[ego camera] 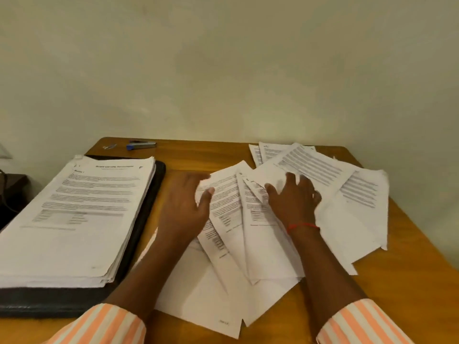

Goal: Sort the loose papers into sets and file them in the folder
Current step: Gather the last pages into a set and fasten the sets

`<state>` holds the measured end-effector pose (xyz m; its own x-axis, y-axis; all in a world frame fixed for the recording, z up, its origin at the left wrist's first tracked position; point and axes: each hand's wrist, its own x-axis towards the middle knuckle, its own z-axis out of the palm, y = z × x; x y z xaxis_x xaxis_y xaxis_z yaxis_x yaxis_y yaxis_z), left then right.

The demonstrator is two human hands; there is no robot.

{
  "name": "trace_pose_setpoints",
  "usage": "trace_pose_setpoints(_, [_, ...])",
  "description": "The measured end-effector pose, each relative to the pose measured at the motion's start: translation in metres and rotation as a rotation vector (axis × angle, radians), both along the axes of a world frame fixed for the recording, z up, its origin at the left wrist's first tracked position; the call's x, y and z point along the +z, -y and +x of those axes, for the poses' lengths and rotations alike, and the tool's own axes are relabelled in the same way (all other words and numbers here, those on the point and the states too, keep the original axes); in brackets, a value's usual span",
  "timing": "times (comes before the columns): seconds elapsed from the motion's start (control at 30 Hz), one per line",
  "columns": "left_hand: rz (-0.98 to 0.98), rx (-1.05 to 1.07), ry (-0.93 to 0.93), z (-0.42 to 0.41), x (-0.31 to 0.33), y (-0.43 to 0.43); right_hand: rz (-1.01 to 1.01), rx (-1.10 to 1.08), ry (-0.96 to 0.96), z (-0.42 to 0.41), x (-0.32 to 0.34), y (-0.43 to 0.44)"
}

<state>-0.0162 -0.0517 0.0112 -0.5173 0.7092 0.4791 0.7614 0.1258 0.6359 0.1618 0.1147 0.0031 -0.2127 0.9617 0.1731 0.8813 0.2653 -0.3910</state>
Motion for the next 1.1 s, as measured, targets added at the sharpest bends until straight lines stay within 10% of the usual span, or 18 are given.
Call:
trace_pose_setpoints(0.17, [-0.621, -0.220, 0.025, 0.014, -0.025, -0.022, -0.270, 0.112, 0.273, -0.007, -0.020, 0.027])
trace_pose_setpoints(0.4, [-0.372, -0.001, -0.004, -0.005, -0.031, -0.030, -0.092, 0.486, 0.167, -0.039, -0.005, 0.090])
trace_pose_setpoints(0.53, [-0.483, 0.038, -0.177, -0.014, -0.028, -0.028, -0.040, 0.295, -0.160, -0.013, 0.007, 0.037])
trace_pose_setpoints(0.77, [-0.352, 0.138, -0.576, 0.003, -0.017, -0.025, -0.236, 0.126, 0.223, 0.016, -0.021, 0.001])
trace_pose_setpoints(0.97, [-0.661, -0.196, -0.286, 0.051, -0.024, -0.056, -0.102, 0.120, -0.164, 0.010, 0.000, -0.002])
trace_pose_setpoints(1.1, [-0.618, -0.211, -0.239, 0.048, -0.036, -0.058, -0.111, -0.185, 0.055, 0.055, -0.008, -0.037])
